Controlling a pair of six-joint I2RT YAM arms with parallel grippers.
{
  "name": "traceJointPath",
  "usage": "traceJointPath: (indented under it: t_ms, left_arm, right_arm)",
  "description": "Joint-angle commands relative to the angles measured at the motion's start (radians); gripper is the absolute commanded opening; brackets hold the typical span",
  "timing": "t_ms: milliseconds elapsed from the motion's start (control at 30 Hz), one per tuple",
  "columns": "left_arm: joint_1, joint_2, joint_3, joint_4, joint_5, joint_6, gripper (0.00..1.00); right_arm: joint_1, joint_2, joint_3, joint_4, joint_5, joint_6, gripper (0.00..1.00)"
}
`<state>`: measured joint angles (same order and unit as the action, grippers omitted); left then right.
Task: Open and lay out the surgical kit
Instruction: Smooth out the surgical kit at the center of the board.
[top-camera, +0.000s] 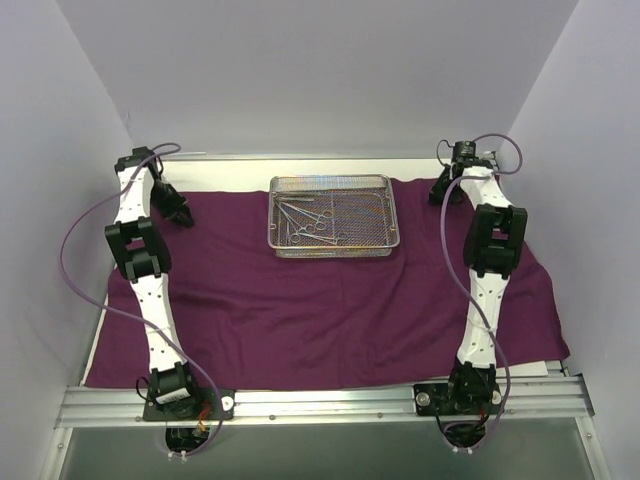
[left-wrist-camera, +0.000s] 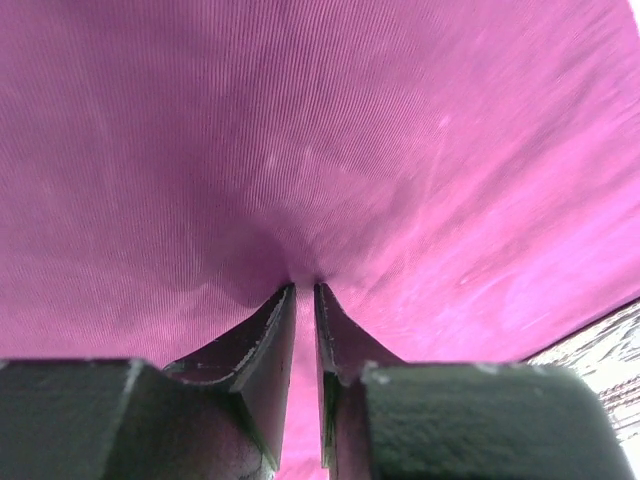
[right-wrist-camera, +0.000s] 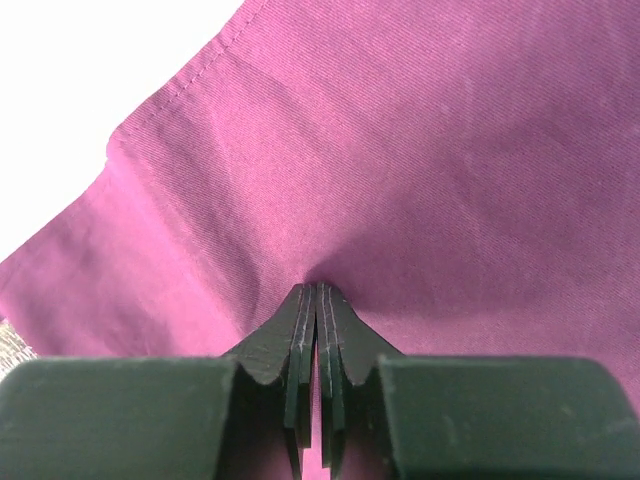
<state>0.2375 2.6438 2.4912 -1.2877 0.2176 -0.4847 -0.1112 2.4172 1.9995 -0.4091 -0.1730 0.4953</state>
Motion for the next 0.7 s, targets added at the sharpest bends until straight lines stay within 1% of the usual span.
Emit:
traceJointPath:
  t_ms: [0, 67, 133, 167, 200, 267, 300, 367, 400, 433, 500, 533, 600, 633, 667]
  left_arm:
    - [0.010, 0.126, 0.121, 0.005, -0.054, 0.031, 0.24]
    - [0.025, 0.127, 0.129, 0.027, -0.023, 0.028, 0.24]
    - [0.032, 0.111, 0.138, 0.037, -0.027, 0.035, 0.26]
    - [0.033, 0.095, 0.124, 0.051, -0.029, 0.044, 0.36]
    - [0.029, 0.044, 0.109, 0.080, -0.030, 0.052, 0.43]
    - [0.023, -0.028, 0.054, 0.128, -0.034, 0.066, 0.51]
    - [0.017, -0.106, -0.007, 0.171, -0.049, 0.067, 0.57]
    - [0.016, -0.184, -0.070, 0.209, -0.053, 0.066, 0.61]
    - [0.013, -0.258, -0.127, 0.241, -0.053, 0.061, 0.66]
    - [0.011, -0.293, -0.156, 0.255, -0.057, 0.055, 0.69]
    - [-0.003, -0.388, -0.204, 0.278, -0.061, 0.061, 0.73]
    - [-0.027, -0.410, -0.233, 0.274, -0.069, 0.078, 0.77]
    - [-0.055, -0.447, -0.245, 0.216, -0.083, 0.090, 0.78]
    - [-0.087, -0.450, -0.247, 0.187, -0.087, 0.110, 0.81]
    - [-0.105, -0.450, -0.238, 0.150, -0.122, 0.118, 0.82]
  right_arm:
    - [-0.010, 0.149, 0.026, -0.123, 0.049, 0.012, 0.03]
    - [-0.013, 0.189, 0.071, -0.146, 0.052, 0.008, 0.03]
    - [-0.013, 0.216, 0.166, -0.174, 0.050, -0.006, 0.03]
    - [-0.013, 0.236, 0.195, -0.197, 0.040, -0.012, 0.04]
    - [-0.012, 0.238, 0.220, -0.203, 0.033, -0.017, 0.05]
    - [-0.010, 0.214, 0.240, -0.183, 0.017, -0.031, 0.07]
    - [-0.010, 0.201, 0.242, -0.178, 0.015, -0.035, 0.09]
    - [-0.010, 0.156, 0.248, -0.166, 0.004, -0.053, 0.16]
    - [-0.008, 0.136, 0.252, -0.165, 0.000, -0.058, 0.21]
    - [-0.008, 0.096, 0.261, -0.165, -0.002, -0.064, 0.32]
    - [-0.007, 0.050, 0.268, -0.171, 0.013, -0.086, 0.43]
    - [-0.005, 0.002, 0.266, -0.184, 0.024, -0.095, 0.52]
    - [-0.005, -0.047, 0.251, -0.201, 0.044, -0.118, 0.59]
    - [-0.004, -0.068, 0.242, -0.212, 0.053, -0.126, 0.65]
    - [-0.002, -0.105, 0.233, -0.241, 0.053, -0.136, 0.67]
